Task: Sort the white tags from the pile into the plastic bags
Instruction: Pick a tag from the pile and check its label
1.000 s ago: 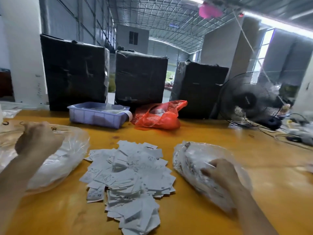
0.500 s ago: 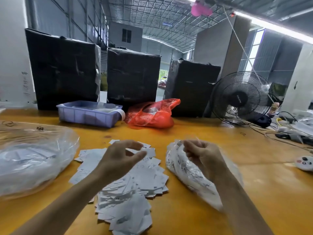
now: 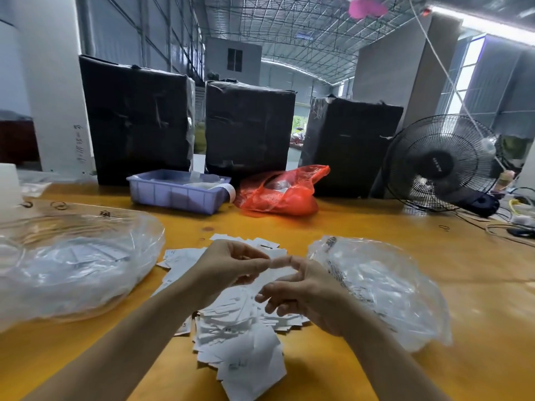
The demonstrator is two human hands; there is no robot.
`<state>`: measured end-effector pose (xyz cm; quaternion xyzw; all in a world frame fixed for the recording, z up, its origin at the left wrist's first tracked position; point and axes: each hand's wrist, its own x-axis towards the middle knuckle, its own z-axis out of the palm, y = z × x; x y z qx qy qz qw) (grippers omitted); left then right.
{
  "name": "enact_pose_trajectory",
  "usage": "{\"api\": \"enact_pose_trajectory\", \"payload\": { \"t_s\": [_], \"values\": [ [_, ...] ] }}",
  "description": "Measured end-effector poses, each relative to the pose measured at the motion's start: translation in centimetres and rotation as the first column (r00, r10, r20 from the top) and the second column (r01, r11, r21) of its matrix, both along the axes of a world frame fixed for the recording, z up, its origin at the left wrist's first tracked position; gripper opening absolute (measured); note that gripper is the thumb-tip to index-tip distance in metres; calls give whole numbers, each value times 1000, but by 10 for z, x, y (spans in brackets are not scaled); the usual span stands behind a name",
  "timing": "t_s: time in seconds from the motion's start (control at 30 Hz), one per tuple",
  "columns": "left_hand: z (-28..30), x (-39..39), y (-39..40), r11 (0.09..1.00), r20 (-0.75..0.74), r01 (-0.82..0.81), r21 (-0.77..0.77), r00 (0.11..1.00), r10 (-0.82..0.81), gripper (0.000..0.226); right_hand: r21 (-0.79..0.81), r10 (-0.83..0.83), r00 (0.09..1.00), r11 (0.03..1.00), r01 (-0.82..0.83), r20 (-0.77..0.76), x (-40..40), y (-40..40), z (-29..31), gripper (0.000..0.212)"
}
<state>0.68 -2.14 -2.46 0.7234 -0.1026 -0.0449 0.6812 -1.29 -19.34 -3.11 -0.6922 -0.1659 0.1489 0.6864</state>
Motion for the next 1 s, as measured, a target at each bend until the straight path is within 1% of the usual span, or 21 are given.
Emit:
{"api": "enact_pose_trajectory", "payload": {
  "t_s": [0.07, 0.1, 0.17, 0.2, 0.27, 0.3, 0.37, 0.43, 0.5, 0.6, 0.7, 0.77, 0.83, 0.9, 0.97, 1.0],
  "values": [
    [-1, 2, 2, 997, -36, -65, -46, 997, 64, 4, -4, -39, 999, 999, 39, 5, 2, -1, -2, 35],
    [-1, 4, 2, 994, -53, -84, -73, 995, 80, 4, 2, -70, 998, 998, 70, 11, 3, -1, -3, 29],
    [-2, 5, 3, 990, -74, -90, -108, 994, 82, 6, 33, -142, 990, 989, 142, 19, 6, -2, -5, 14],
    [-2, 5, 3, 989, -79, -87, -115, 994, 79, 7, 50, -176, 984, 983, 176, 16, 7, -3, -5, 10],
    [-3, 6, 4, 991, -79, -79, -110, 994, 71, 9, 70, -227, 974, 972, 226, 4, 8, -4, -6, 13],
    [-2, 6, 4, 993, -76, -68, -100, 995, 60, 12, 69, -242, 970, 968, 241, 3, 8, -4, -6, 14],
    [-1, 4, 4, 998, -79, -26, -53, 997, 22, 28, 51, -257, 966, 965, 256, 19, 8, -5, -6, 15],
    [-1, 3, 4, 999, -93, 15, 49, 996, -10, 45, 23, -254, 966, 967, 254, 49, 8, -3, -8, 14],
    [-2, 1, 1, 992, -107, 61, 111, 993, -49, 50, 3, -241, 967, 970, 241, 81, 7, -2, -9, 13],
    [-3, 0, -1, 991, -111, 107, 77, 989, -98, 46, 1, -225, 969, 974, 226, 103, 6, 0, -9, 16],
    [-1, 0, 3, 984, -144, 160, 72, 978, -148, 41, 35, -235, 970, 972, 233, 68, 6, 2, -8, 23],
    [-1, 1, 7, 977, -206, 197, 81, 963, -176, 39, 95, -258, 966, 962, 255, 22, 8, 2, -9, 18],
    [-1, 1, 8, 978, -238, 186, 96, 958, -159, 30, 153, -295, 955, 943, 296, -30, 10, 2, -10, 11],
    [-1, 2, 9, 993, -244, 113, 36, 965, -101, 24, 175, -316, 946, 930, 323, -67, 10, 1, -8, 8],
    [-1, 5, 8, 995, -259, 22, -93, 965, -45, 25, 168, -304, 950, 935, 312, -73, 10, 0, -8, 7],
    [-2, 6, 7, 986, -265, -24, -165, 964, -20, 25, 139, -281, 958, 948, 288, -63, 10, 0, -9, 6]
  ]
}}
